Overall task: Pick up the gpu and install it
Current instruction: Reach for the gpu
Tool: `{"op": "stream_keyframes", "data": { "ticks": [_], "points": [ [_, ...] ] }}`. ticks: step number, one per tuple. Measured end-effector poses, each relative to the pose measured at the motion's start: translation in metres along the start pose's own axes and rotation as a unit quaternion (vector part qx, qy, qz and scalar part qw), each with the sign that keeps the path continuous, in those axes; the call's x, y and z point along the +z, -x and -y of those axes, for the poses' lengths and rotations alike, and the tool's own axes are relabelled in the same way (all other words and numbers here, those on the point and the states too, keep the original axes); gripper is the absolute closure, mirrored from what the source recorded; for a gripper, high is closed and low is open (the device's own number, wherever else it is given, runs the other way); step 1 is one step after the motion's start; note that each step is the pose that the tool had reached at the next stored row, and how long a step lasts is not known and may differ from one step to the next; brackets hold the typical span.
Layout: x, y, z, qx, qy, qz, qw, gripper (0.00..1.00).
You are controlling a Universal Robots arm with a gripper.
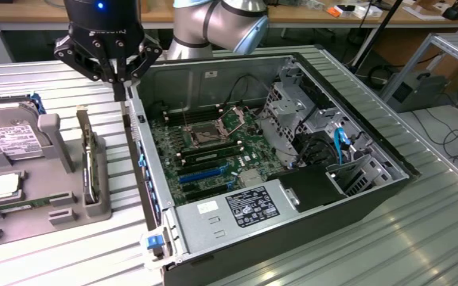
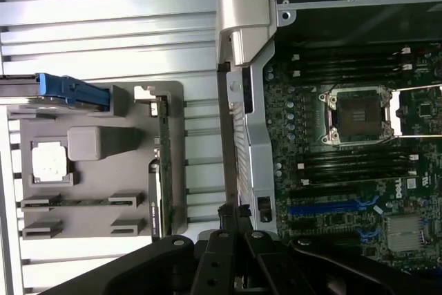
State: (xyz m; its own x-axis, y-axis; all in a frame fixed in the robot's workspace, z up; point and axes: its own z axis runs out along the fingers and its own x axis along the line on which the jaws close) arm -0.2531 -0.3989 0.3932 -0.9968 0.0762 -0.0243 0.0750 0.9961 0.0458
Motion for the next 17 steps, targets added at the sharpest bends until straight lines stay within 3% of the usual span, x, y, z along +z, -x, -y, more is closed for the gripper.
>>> {"op": "stream_keyframes", "data": {
  "ticks": [17],
  "points": [
    [-0.0002,-0.0102,0.0008,0.0,0.0,0.0,1.0,0.89]
  ]
}}
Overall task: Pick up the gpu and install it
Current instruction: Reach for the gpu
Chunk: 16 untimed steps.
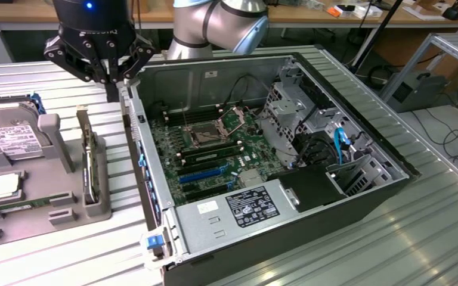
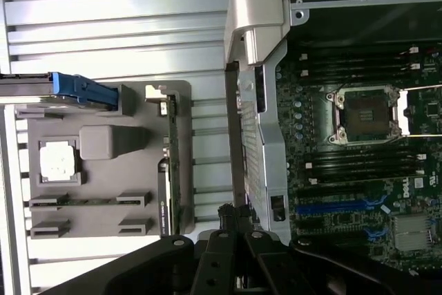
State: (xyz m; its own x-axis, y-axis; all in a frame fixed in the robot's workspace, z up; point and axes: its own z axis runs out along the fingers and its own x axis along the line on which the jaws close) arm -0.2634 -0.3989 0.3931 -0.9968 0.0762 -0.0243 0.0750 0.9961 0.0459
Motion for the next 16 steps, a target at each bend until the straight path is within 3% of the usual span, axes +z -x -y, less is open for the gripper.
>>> {"op": "stream_keyframes", "data": {
  "ticks": [16],
  "points": [
    [-0.0005,-0.022,0.0017,0.0,0.0,0.0001,1.0,0.89]
  ]
}}
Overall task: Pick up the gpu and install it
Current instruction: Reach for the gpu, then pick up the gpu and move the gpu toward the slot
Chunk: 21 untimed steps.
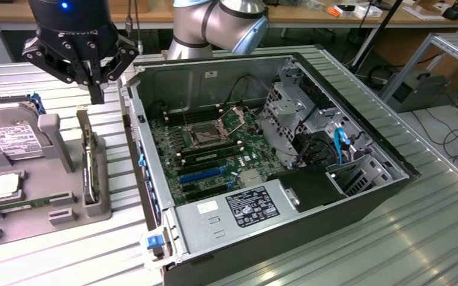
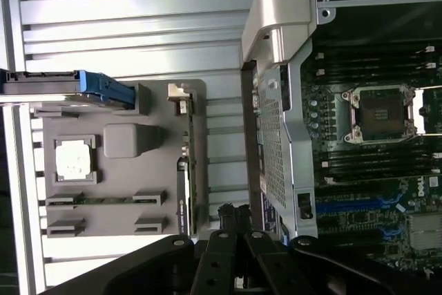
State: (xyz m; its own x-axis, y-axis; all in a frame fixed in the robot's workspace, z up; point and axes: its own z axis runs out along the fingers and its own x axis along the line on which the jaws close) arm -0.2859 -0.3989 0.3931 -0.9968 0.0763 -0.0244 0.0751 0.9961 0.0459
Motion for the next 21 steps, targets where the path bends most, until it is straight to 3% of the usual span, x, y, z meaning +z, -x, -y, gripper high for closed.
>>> {"op": "stream_keyframes", "data": {
  "ticks": [16,20,21],
  "points": [
    [-0.0001,-0.0017,0.0001,0.0,0.0,0.0,1.0,0.89],
    [-0.0001,-0.0017,0.0001,0.0,0.0,0.0,1.0,0.64],
    [-0.0001,-0.0017,0.0001,0.0,0.0,-0.0001,1.0,0.64]
  ]
}}
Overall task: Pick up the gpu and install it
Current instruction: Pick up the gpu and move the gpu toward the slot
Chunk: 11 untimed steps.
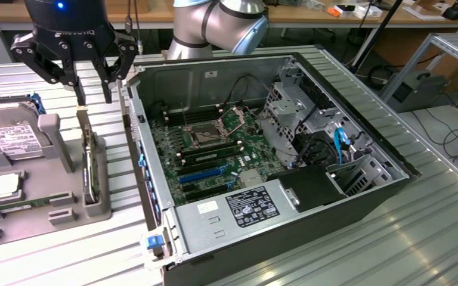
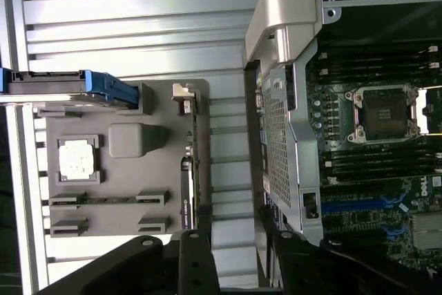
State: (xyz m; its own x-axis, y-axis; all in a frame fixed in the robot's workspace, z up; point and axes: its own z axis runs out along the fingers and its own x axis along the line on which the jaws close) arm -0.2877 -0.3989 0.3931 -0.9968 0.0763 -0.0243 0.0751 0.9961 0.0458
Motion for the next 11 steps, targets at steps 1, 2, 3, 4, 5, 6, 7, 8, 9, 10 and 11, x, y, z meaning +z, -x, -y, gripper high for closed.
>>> {"op": "stream_keyframes", "data": {
  "ticks": [1,2,3,4,5,6,7,8,9,10,11],
  "points": [
    [0.0,0.0,0.0,0.0,0.0,0.0,1.0,0.58],
    [0.0,0.0,0.0,0.0,0.0,0.0,1.0,0.52],
    [0.0,0.0,0.0,0.0,0.0,0.0,1.0,0.52],
    [0.0,0.0,0.0,0.0,0.0,0.0,1.0,0.52],
    [0.0,0.0,0.0,0.0,0.0,0.0,1.0,0.52],
    [0.0,0.0,0.0,0.0,0.0,0.0,1.0,0.52],
    [0.0005,0.0,0.0,0.0,0.0,0.0,1.0,0.52],
    [0.0016,-0.0001,0.0001,0.0,0.0,0.0,1.0,0.52],
    [0.0021,-0.0004,0.0002,0.0,0.0,0.0,1.0,0.52],
    [0.0024,-0.0008,0.0002,0.0,0.0,0.0,1.0,0.52],
    [0.0029,-0.0017,0.0002,0.0,0.0,0.0,1.0,0.52]
  ]
}}
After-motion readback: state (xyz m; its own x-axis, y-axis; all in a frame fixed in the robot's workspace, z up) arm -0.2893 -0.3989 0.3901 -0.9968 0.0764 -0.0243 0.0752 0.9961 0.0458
